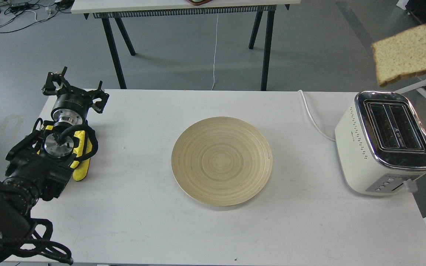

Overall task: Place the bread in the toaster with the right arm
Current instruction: 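Lift the bread slice with the right gripper up above the toaster, then lower the bread slice into the toaster slot with the right gripper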

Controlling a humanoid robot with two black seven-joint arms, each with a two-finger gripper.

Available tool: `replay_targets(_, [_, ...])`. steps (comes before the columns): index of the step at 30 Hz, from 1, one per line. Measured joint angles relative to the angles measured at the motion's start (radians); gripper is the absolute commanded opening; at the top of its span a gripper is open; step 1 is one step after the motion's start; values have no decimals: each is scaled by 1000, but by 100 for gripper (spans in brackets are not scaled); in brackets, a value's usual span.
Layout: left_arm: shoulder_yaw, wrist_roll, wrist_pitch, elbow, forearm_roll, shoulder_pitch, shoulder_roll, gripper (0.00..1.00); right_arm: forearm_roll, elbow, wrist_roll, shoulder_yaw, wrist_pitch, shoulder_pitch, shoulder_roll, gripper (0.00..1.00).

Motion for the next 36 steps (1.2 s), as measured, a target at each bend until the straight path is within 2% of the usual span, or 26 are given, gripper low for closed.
replay_targets(4, [0, 0, 0, 0, 0, 0, 0, 100, -2, -2, 0, -72, 0, -10, -46, 0])
replay_targets(12, [0, 0, 0, 0, 0, 0, 0, 100, -10, 1, 0, -158, 0, -15, -52, 0])
replay_targets(36, [0, 0, 0, 0, 0, 0, 0, 100, -39, -19, 0, -210, 0, -23, 26, 2])
